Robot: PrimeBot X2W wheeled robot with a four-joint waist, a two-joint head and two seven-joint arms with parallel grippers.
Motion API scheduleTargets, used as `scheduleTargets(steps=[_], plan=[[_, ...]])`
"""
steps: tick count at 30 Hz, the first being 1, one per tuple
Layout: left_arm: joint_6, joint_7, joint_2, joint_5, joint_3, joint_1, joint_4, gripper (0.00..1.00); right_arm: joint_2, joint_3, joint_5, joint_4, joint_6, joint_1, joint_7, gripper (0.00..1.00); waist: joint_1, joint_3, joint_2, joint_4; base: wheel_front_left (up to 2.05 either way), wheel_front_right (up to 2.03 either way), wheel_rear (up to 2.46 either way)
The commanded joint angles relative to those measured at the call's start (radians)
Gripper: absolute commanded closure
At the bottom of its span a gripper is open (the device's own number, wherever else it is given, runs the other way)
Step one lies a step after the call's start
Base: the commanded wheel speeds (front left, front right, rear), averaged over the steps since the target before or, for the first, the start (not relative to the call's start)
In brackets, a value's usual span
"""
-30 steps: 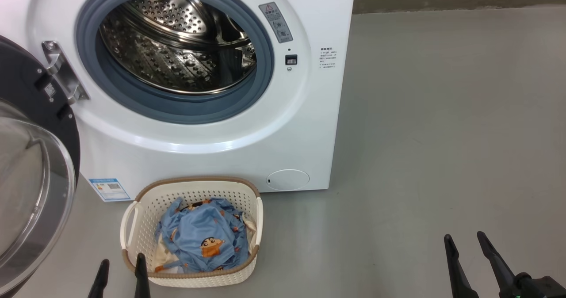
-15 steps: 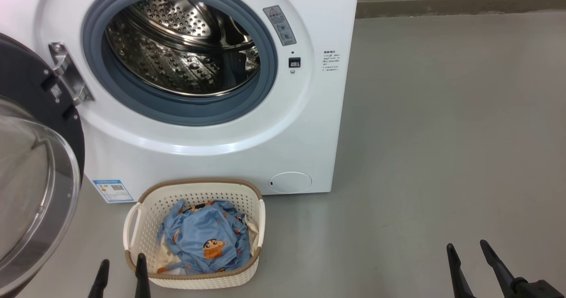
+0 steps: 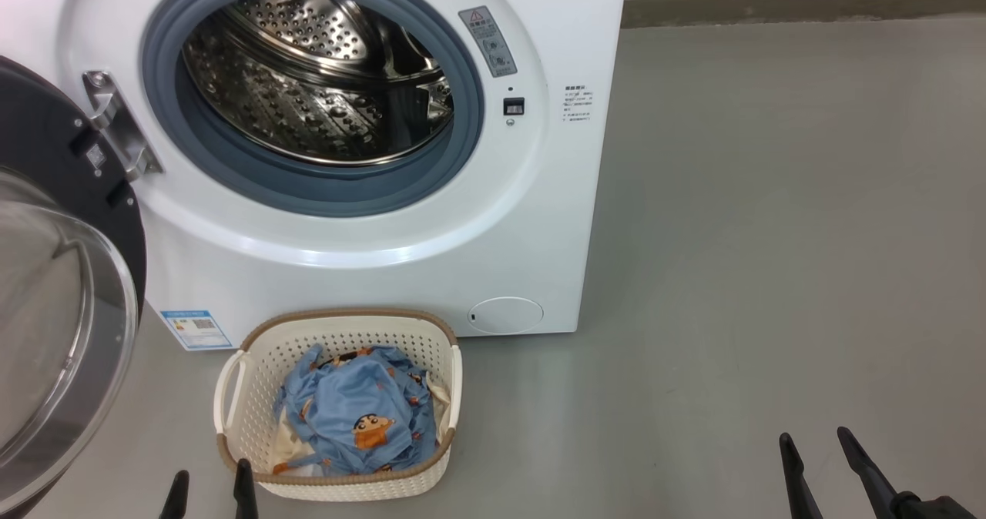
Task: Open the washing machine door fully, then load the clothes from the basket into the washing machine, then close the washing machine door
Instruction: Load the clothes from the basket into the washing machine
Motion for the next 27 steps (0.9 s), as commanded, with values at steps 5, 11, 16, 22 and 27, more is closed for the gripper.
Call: scheduleTargets(steps=[5,11,16,22,27], plan=[[0.003,-0.006,0.010,-0.002,0.038,-0.021,-0.014,0.00,-0.009,0.022,0.008,-0.026,0.002,-0.022,-0.012,0.00,0.0000,0.007,0.0000,-0.002,0.87,-0.87,0.00],[0.005,-0.006,0.010,-0.006,0.038,-0.027,-0.015,0.00,-0.007,0.023,0.013,-0.028,0.002,-0.024,-0.012,0.00,0.0000,0.014,0.0000,-0.002,1.25,-1.25,0.00],[0.010,-0.006,0.010,0.017,0.041,-0.031,-0.035,0.00,-0.008,0.022,0.017,-0.030,0.002,-0.023,-0.012,0.00,0.0000,0.017,0.0000,-0.001,1.03,-1.03,0.00],[0.019,-0.006,0.010,0.028,0.035,-0.031,-0.039,0.00,-0.008,0.024,0.022,-0.028,0.002,-0.025,-0.012,0.00,0.0000,0.021,0.0000,-0.001,0.37,-0.37,0.00],[0.021,-0.006,0.010,0.026,0.035,-0.032,-0.036,0.00,-0.007,0.025,0.024,-0.028,0.002,-0.025,-0.012,0.00,0.0000,0.022,0.0000,0.001,0.00,0.00,0.00]])
